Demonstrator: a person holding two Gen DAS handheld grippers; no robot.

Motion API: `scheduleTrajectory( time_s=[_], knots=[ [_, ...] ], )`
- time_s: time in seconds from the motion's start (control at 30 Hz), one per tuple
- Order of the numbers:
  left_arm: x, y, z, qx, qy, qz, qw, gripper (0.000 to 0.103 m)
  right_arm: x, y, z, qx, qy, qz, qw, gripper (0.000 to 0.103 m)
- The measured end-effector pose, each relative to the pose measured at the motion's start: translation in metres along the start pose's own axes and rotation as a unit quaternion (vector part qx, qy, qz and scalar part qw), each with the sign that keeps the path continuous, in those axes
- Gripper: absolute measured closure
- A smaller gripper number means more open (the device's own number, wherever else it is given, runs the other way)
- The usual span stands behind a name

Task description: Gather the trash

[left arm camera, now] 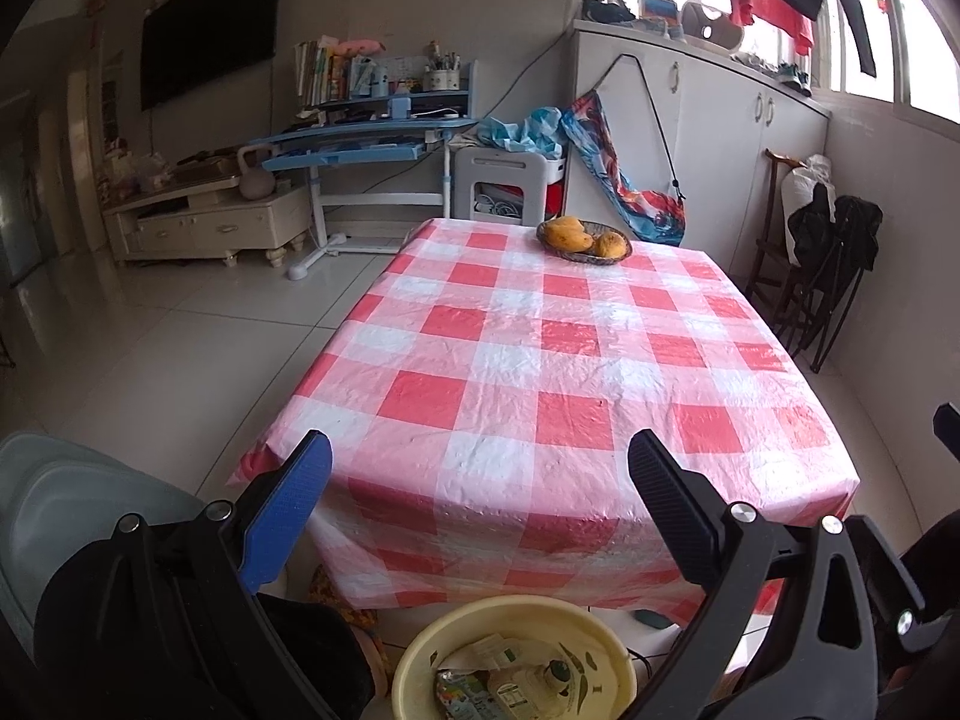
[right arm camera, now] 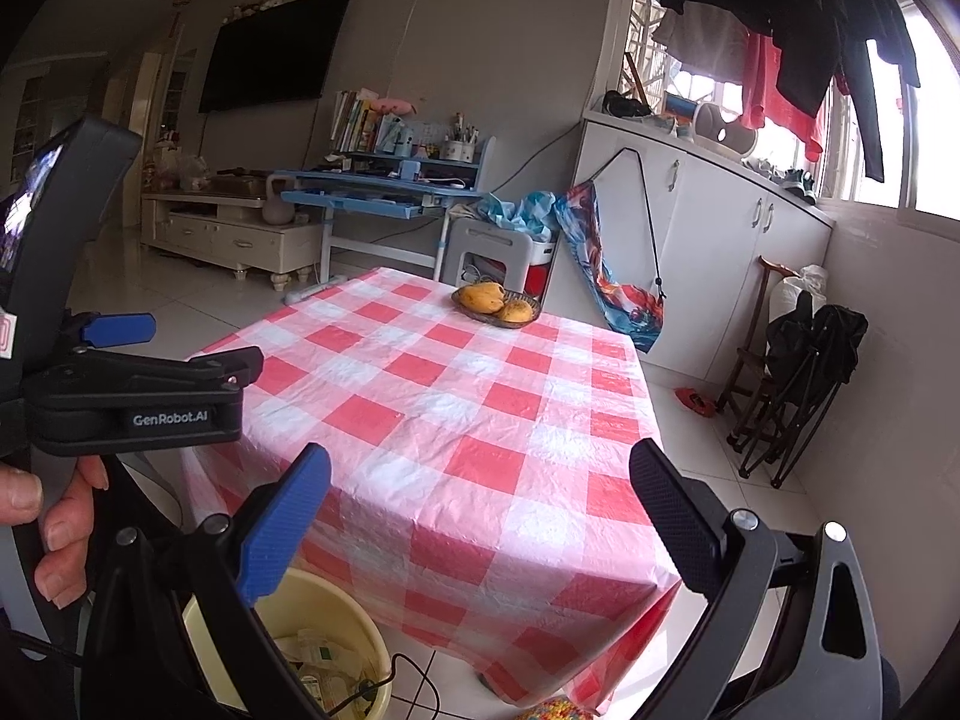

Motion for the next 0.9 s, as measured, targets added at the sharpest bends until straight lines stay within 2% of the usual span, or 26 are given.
scheduleTrajectory(
  time_s=[0.6, 0.9],
  knots=[
    [-0.008, 0.004, 0.003, -0.005, -0.014, 0.010, 0.9998, 0.007, -0.008, 0.002, 0.006, -0.006, -0.006, -0.005, 1.000, 0.008],
    [-0.019, 0.004, 0.004, -0.010, -0.019, -0.008, 0.9997, 0.007, -0.012, 0.002, 0.009, -0.013, -0.007, -0.005, 1.000, 0.008]
  ],
)
Point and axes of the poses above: each gripper's, at about its wrist camera, not at the fingertips, and z roughly the way its jaws point, x to its right, y to its underside, the point moved 6 cm from there along z, roughly the way its jaws point, and after that the axes turned 3 degrees about x, right-handed, at the moved point
